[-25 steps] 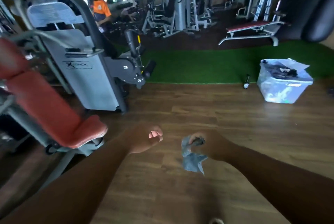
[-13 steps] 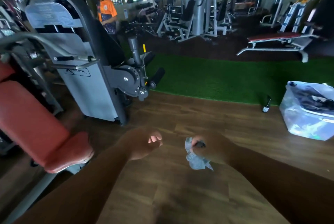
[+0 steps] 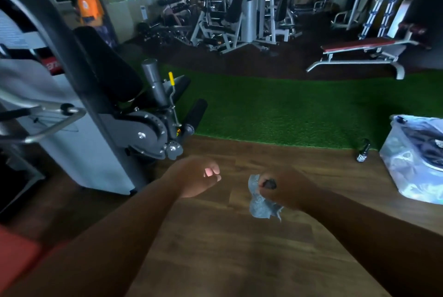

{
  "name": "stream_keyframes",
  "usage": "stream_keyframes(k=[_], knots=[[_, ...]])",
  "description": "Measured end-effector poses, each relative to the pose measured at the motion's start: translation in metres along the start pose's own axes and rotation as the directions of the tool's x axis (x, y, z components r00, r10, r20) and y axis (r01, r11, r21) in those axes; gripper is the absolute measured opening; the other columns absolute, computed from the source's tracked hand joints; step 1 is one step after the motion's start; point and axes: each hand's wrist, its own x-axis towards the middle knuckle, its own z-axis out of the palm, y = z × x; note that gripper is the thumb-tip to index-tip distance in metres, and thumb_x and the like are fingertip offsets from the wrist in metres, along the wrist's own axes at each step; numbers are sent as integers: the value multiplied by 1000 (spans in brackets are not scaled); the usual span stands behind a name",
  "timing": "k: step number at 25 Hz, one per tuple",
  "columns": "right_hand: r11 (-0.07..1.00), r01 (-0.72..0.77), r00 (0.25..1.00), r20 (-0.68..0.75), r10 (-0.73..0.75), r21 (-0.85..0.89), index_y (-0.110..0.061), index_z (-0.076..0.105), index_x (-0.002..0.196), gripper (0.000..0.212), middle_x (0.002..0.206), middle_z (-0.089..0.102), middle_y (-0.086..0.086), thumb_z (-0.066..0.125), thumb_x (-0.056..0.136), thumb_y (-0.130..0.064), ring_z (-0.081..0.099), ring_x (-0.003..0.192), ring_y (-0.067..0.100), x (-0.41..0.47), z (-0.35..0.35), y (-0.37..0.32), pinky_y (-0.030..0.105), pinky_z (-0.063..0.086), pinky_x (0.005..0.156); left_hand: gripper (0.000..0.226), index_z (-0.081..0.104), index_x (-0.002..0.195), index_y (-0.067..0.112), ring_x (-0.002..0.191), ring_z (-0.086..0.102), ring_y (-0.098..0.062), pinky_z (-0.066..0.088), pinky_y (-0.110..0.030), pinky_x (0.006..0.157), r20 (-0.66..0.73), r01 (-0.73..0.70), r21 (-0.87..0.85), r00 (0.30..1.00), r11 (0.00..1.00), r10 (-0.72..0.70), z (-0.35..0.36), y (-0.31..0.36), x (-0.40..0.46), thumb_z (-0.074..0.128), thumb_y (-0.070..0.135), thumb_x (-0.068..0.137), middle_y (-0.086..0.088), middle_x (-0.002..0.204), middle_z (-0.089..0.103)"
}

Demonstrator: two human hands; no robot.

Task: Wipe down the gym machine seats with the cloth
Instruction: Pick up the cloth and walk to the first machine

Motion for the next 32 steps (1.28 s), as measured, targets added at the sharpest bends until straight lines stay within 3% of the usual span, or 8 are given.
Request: stream_keyframes(k=[4, 7, 9, 11, 16, 21, 26, 32], knots=[[1000, -22, 1000, 6, 22, 3, -25, 72, 85, 10, 80, 68, -12, 63, 84, -30, 59, 73, 3, 88, -30, 46, 27, 48, 70, 21, 68, 101, 36, 86, 61, 2, 55, -33, 81, 18, -34, -15, 999, 999, 34, -13, -8, 116, 62, 52, 88, 20, 93, 66], [999, 33, 999, 42, -32, -30, -24, 72, 87, 9, 77, 64, -15, 64, 86, -27, 52, 66, -6, 164, -58, 100, 9, 37, 60, 21, 68, 100, 37, 86, 61, 2, 55, -34, 82, 4, -38, 13, 999, 999, 37, -8, -9, 212, 62, 53, 87, 22, 92, 66], [997, 66, 997, 52, -65, -32, -27, 72, 87, 8, 74, 58, -18, 64, 87, -29, 48, 66, -8, 221, -80, 139, 11, 31, 57, 22, 68, 101, 36, 86, 61, 2, 55, -34, 82, -13, -18, 8, 1000, 1000, 19, -3, -10, 273, 62, 52, 88, 21, 91, 66], [997, 77, 994, 77, -76, -3, -31, 70, 84, 7, 72, 55, -21, 64, 87, -30, 49, 68, -8, 278, -103, 179, 19, 33, 62, 23, 68, 102, 35, 86, 62, 0, 55, -34, 82, 3, 31, -9, 1000, 999, -31, 1, -10, 333, 62, 52, 88, 20, 93, 67], [989, 146, 985, 94, -145, -10, -31, 70, 86, 8, 77, 56, -22, 63, 89, -28, 54, 74, -2, 415, -158, 233, 22, 40, 62, 24, 67, 105, 39, 89, 61, -1, 54, -34, 84, 20, 110, -4, 994, 994, -110, -12, -30, 453, 58, 55, 89, 22, 97, 66], [979, 201, 974, 114, -197, -25, -23, 75, 94, 14, 80, 60, -19, 63, 88, -27, 60, 80, 5, 559, -174, 250, 23, 42, 66, 20, 65, 102, 41, 90, 61, -1, 55, -37, 83, 25, 132, -21, 991, 991, -131, -37, -95, 564, 57, 55, 89, 22, 96, 64], [981, 193, 977, 93, -192, -3, -25, 74, 95, 15, 81, 59, -20, 65, 88, -35, 57, 76, -2, 719, -186, 261, 20, 41, 65, 16, 64, 98, 43, 86, 63, 0, 57, -38, 80, 10, 125, -43, 992, 991, -124, -83, -187, 702, 57, 54, 88, 21, 94, 65], [979, 199, 973, 111, -203, 45, -22, 71, 92, 12, 80, 59, -18, 62, 93, -31, 57, 71, -2, 887, -214, 259, 21, 42, 63, 19, 65, 105, 40, 88, 61, -1, 55, -35, 83, 43, 126, -10, 991, 992, -125, -145, -269, 837, 59, 51, 91, 21, 96, 64]])
